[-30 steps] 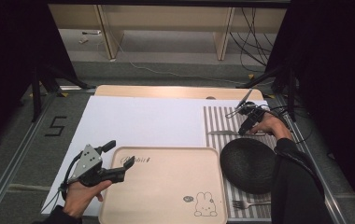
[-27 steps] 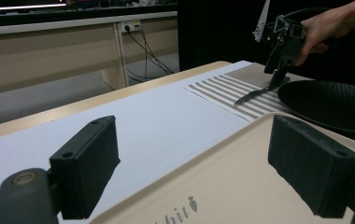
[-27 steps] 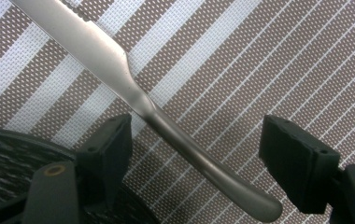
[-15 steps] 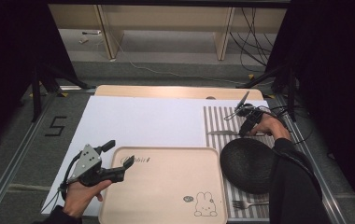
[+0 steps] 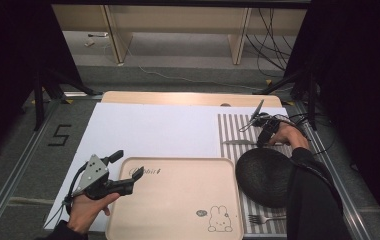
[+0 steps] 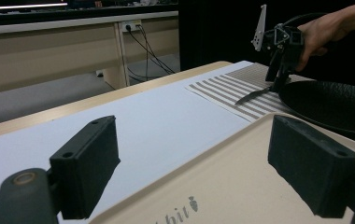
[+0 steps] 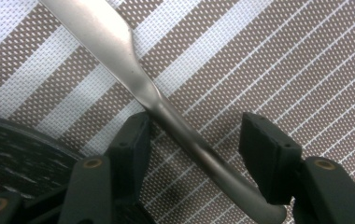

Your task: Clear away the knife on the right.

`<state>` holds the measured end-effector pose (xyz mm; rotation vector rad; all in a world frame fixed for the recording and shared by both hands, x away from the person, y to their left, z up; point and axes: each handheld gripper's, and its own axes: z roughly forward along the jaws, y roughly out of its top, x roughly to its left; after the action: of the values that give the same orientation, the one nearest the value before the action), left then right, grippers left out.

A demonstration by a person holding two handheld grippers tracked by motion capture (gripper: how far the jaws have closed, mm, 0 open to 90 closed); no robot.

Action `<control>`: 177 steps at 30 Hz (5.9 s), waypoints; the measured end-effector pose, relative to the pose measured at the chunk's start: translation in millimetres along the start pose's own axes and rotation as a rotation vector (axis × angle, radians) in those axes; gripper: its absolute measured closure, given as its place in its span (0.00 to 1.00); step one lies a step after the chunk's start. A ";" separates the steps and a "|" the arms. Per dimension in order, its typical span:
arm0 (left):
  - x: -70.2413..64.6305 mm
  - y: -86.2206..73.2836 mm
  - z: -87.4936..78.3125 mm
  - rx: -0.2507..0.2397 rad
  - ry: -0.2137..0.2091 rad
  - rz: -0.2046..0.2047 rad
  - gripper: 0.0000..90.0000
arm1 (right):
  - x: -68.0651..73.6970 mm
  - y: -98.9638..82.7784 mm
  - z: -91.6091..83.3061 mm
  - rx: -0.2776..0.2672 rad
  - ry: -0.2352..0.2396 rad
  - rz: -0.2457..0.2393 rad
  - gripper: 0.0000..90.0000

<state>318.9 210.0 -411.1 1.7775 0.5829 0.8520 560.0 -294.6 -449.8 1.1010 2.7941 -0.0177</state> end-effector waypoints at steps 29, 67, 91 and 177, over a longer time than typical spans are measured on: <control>0.1 -0.1 -0.1 0.002 0.001 0.002 0.18 | 8.1 1.4 -2.5 -0.001 0.053 -0.092 0.86; 1.2 -0.6 -0.1 0.009 0.007 0.007 0.18 | 28.8 -4.5 -83.8 -0.312 0.037 -0.146 0.89; 2.9 -1.2 0.5 0.010 0.007 0.012 0.18 | 113.3 -30.0 -109.5 -0.499 0.326 -0.052 0.89; 3.9 -0.5 -1.1 -0.011 0.006 -0.007 0.18 | 256.2 -57.5 -52.5 -0.287 0.407 0.046 0.89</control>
<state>320.5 213.7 -410.3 1.7625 0.5865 0.8542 329.2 -159.8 -434.1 1.2054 2.9746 0.6619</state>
